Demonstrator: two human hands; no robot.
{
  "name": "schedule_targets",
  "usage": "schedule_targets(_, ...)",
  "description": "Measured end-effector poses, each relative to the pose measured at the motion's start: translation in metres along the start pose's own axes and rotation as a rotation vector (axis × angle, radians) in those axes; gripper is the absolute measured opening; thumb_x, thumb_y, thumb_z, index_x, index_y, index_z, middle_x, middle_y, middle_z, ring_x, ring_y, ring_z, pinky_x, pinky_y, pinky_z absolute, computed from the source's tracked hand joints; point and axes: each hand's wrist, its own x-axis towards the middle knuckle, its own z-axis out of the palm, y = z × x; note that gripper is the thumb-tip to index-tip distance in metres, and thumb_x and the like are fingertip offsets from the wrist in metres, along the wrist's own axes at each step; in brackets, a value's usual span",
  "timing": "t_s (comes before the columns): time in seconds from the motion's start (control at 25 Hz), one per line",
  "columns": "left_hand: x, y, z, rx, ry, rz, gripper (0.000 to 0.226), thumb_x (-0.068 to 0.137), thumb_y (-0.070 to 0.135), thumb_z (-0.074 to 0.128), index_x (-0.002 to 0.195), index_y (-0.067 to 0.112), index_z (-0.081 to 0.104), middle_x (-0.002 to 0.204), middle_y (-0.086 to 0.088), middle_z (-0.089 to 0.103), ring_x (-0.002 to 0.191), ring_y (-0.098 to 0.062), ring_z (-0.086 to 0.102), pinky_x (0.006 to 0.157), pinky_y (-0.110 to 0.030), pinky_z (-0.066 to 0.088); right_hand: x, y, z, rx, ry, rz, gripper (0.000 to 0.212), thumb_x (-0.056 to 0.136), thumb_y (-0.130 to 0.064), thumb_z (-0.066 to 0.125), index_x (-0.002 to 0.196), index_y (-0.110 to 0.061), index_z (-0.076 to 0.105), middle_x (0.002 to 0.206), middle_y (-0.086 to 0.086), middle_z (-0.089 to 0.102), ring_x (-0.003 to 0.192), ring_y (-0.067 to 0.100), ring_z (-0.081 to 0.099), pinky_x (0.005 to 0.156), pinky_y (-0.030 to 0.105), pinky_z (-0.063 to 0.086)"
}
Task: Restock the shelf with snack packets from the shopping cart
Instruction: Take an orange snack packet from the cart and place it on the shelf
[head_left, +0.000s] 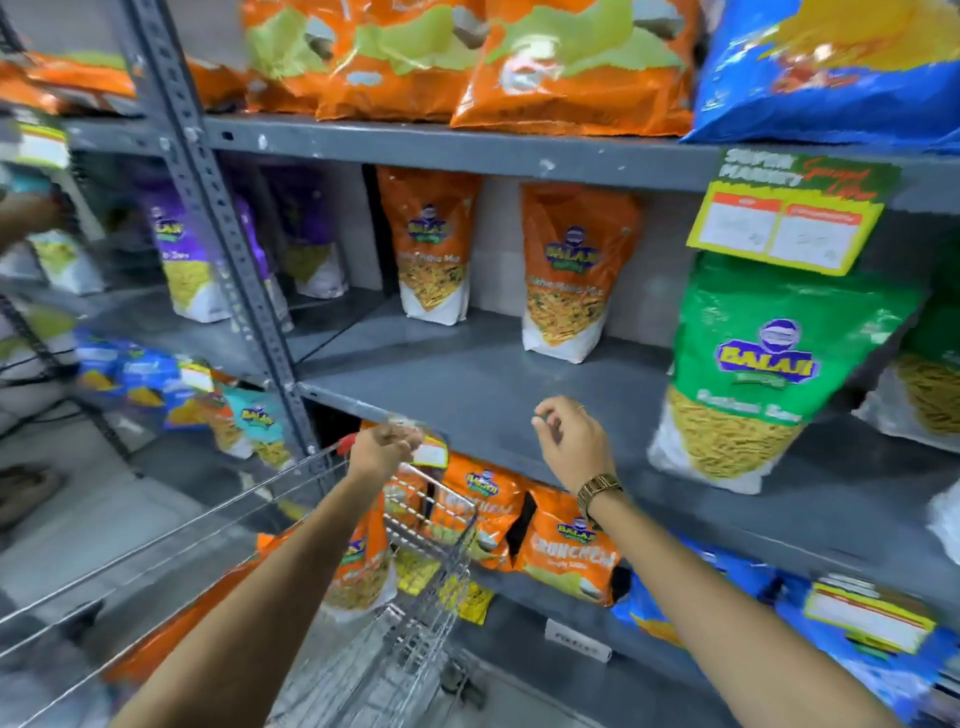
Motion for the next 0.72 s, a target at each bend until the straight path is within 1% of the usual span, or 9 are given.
schedule_targets(0.08, 0.006, -0.034, -0.033, 0.07, 0.041, -0.071, 0.006, 0.059, 0.022, 0.073, 0.062, 0.022, 0.068, 0.044, 0.015, 0.066, 0.066, -0.013, 0.06, 0.068, -0.028, 0.049, -0.002, -0.021, 0.039, 0.027, -0.165, 0.018, 0.012, 0.082, -0.015, 0.058, 0.092, -0.009, 0.062, 0.08, 0.009, 0.064, 0.084, 0.033, 0.062, 0.075, 0.04, 0.05)
schedule_targets(0.2, 0.003, -0.073, -0.069, 0.192, 0.122, -0.178, 0.018, 0.073, 0.015, 0.074, 0.086, 0.003, 0.073, 0.072, -0.009, 0.067, 0.081, -0.014, 0.054, 0.055, -0.016, 0.044, -0.003, -0.047, 0.103, 0.024, -0.4, 0.04, 0.015, 0.08, -0.013, 0.058, 0.094, -0.009, 0.062, 0.082, 0.011, 0.068, 0.086, 0.034, 0.064, 0.078, 0.041, 0.053)
schedule_targets(0.28, 0.002, -0.094, -0.084, 0.316, 0.148, -0.228, 0.013, 0.08, 0.015, 0.066, 0.084, 0.003, 0.07, 0.078, -0.009, 0.058, 0.079, -0.015, 0.052, 0.058, -0.024, 0.042, -0.007, -0.057, 0.143, 0.0, -0.492, 0.082, 0.016, 0.08, -0.016, 0.058, 0.094, -0.01, 0.062, 0.089, 0.015, 0.072, 0.088, 0.033, 0.065, 0.077, 0.039, 0.052)
schedule_targets(0.36, 0.005, -0.119, -0.095, 0.382, 0.16, -0.304, 0.013, 0.079, 0.018, 0.065, 0.077, 0.006, 0.065, 0.081, -0.015, 0.062, 0.082, -0.021, 0.059, 0.069, -0.036, 0.047, -0.013, -0.059, 0.184, -0.029, -0.555, 0.155, 0.01, 0.079, -0.017, 0.058, 0.087, -0.013, 0.062, 0.092, 0.015, 0.072, 0.089, 0.032, 0.065, 0.076, 0.037, 0.052)
schedule_targets(0.44, 0.008, -0.145, -0.101, 0.45, 0.135, -0.461, 0.032, 0.08, 0.025, 0.065, 0.101, 0.001, 0.065, 0.105, -0.02, 0.068, 0.097, -0.032, 0.065, 0.081, -0.037, 0.051, -0.02, -0.055, 0.218, -0.1, -0.644, 0.256, 0.01, 0.08, -0.02, 0.058, 0.072, -0.016, 0.06, 0.084, 0.012, 0.07, 0.082, 0.03, 0.064, 0.075, 0.036, 0.055)
schedule_targets(0.56, 0.012, -0.177, -0.107, 0.514, 0.007, -0.559, 0.049, 0.084, 0.03, 0.061, 0.127, 0.007, 0.052, 0.126, -0.017, 0.061, 0.113, -0.033, 0.059, 0.088, -0.034, 0.048, -0.026, -0.042, 0.259, -0.219, -0.733, 0.368, 0.037, 0.08, -0.025, 0.061, 0.051, -0.018, 0.039, 0.056, 0.006, 0.048, 0.059, 0.024, 0.051, 0.065, 0.03, 0.05)
schedule_targets(0.64, 0.018, -0.197, -0.106, 0.418, -0.032, -0.594, 0.055, 0.085, 0.031, 0.06, 0.133, 0.01, 0.043, 0.127, -0.017, 0.059, 0.11, -0.032, 0.058, 0.09, -0.035, 0.047, -0.026, -0.035, 0.28, -0.234, -0.801, 0.447, 0.028, 0.079, -0.027, 0.063, 0.059, -0.02, 0.045, 0.061, 0.005, 0.048, 0.057, 0.022, 0.048, 0.061, 0.031, 0.046)
schedule_targets(0.68, 0.024, -0.21, -0.105, 0.316, -0.038, -0.628, 0.059, 0.083, 0.029, 0.062, 0.135, 0.012, 0.039, 0.128, -0.016, 0.058, 0.108, -0.031, 0.057, 0.091, -0.034, 0.046, -0.025, -0.032, 0.289, -0.223, -0.839, 0.472, 0.015, 0.078, -0.027, 0.065, 0.075, -0.017, 0.054, 0.074, 0.008, 0.057, 0.069, 0.025, 0.056, 0.065, 0.032, 0.046)
schedule_targets(0.72, 0.029, -0.22, -0.102, 0.206, -0.042, -0.661, 0.065, 0.081, 0.026, 0.066, 0.137, 0.013, 0.034, 0.131, -0.014, 0.056, 0.108, -0.03, 0.055, 0.094, -0.031, 0.046, -0.024, -0.027, 0.299, -0.207, -0.854, 0.503, 0.026, 0.076, -0.026, 0.067, 0.096, -0.013, 0.057, 0.093, 0.011, 0.063, 0.086, 0.029, 0.061, 0.074, 0.035, 0.048)
